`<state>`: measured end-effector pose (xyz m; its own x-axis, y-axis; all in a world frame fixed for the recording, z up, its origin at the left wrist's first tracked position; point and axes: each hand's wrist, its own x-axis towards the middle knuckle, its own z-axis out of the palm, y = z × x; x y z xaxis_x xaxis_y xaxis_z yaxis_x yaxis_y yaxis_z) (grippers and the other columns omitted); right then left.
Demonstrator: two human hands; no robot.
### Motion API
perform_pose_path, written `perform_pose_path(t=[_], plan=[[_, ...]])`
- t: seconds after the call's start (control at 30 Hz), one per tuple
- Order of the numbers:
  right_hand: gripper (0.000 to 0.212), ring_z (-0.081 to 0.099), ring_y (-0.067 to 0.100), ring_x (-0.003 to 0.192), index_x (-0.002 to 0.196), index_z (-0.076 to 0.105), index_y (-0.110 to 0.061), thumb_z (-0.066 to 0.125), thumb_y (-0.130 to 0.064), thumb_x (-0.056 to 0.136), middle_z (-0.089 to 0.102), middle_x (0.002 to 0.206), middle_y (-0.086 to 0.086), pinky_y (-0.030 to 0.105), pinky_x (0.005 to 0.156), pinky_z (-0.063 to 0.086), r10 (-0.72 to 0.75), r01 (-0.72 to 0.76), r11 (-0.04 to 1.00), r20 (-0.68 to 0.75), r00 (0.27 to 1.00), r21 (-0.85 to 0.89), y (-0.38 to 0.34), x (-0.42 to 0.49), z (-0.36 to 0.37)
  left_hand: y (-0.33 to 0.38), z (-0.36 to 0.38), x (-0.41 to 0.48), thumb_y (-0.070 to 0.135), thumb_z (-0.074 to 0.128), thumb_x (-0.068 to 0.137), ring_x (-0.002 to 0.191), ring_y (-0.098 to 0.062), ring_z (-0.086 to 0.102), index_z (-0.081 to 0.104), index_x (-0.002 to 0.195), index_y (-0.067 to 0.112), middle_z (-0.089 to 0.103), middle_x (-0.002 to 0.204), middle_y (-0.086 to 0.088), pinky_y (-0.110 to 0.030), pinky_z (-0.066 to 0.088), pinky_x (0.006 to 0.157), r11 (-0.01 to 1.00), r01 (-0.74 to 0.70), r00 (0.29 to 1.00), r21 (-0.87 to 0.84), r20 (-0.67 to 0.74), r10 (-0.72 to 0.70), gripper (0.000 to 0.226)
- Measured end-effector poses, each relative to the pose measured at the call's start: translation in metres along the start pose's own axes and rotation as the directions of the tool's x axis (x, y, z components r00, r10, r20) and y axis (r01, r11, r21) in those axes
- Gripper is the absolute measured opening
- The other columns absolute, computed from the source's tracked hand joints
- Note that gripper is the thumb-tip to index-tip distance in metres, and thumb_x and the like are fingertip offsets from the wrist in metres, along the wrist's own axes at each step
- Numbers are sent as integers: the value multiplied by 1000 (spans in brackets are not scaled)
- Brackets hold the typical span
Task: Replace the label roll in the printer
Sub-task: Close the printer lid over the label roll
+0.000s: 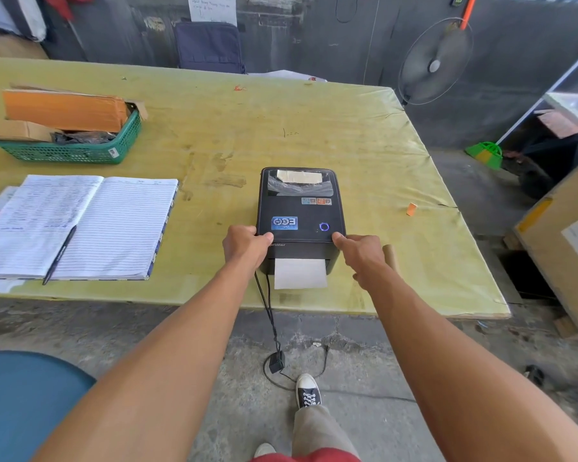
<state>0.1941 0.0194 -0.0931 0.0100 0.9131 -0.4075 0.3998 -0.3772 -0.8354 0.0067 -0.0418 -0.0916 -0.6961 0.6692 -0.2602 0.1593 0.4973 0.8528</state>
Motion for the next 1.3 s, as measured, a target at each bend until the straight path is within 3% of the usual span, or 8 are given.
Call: perform_pose_path(t=[0.13,0.2,0.33,0.4,0.43,0.53,0.87,1.3], plan=[[58,54,42,80,128,53,9,67,-34,91,54,88,28,59,102,42,-2,2,1000,5,1000,-23,0,-1,1,-2,2,2,17,74,82,76,-21,35,30,60,27,31,62,10,-26,31,62,1000,5,1000,-10,-13,-5,51],[57,59,51,110,126,54,9,66,-35,91,62,117,36,51,88,51,-23,23,1000,-11,1000,-8,2,2,2,-2,2,1,17,74,83,75,-22,39,34,60,26,36,65,9,-24,33,69,1000,16,1000,-11,-12,-16,47],[57,56,45,117,125,56,9,65,-35,91,60,126,29,35,71,32,-14,14,1000,-2,1000,-1,4,5,3,-4,3,1,17,73,84,77,-22,41,41,60,25,42,64,9,-25,33,67,999,19,1000,-27,-7,-19,40],[57,56,45,117,126,56,8,65,-35,91,60,127,29,35,71,32,-7,7,1000,-1,1000,6,4,5,2,-3,3,0,18,73,85,89,-23,54,68,88,13,64,93,0,-24,34,75,999,20,1000,-36,-5,-20,7],[57,57,45,117,126,56,8,65,-36,91,60,128,28,35,71,32,-4,4,1000,0,1000,4,3,4,1,-1,2,-4,18,73,85,98,-25,59,70,101,9,66,107,-5,-23,35,78,999,30,999,-45,-14,-30,18],[58,56,45,118,126,55,8,66,-36,90,59,129,28,36,71,31,3,-3,1000,7,1000,3,2,2,1,-2,2,1,18,73,85,81,-25,48,47,63,24,53,76,5,-25,34,73,998,54,999,-41,1,-54,35],[57,55,44,119,125,56,9,66,-35,91,59,129,28,49,88,52,16,-16,1000,3,1000,5,-5,-8,-1,4,3,-4,16,72,84,75,-21,35,26,58,27,28,60,9,-28,30,61,999,45,999,19,-19,-45,54],[57,57,43,118,125,56,8,65,-37,91,61,129,25,58,100,43,14,-14,1000,16,1000,-3,-8,-15,-1,2,5,-2,15,71,84,51,-9,27,27,58,27,28,61,10,-28,25,53,999,28,999,42,-36,-27,53]])
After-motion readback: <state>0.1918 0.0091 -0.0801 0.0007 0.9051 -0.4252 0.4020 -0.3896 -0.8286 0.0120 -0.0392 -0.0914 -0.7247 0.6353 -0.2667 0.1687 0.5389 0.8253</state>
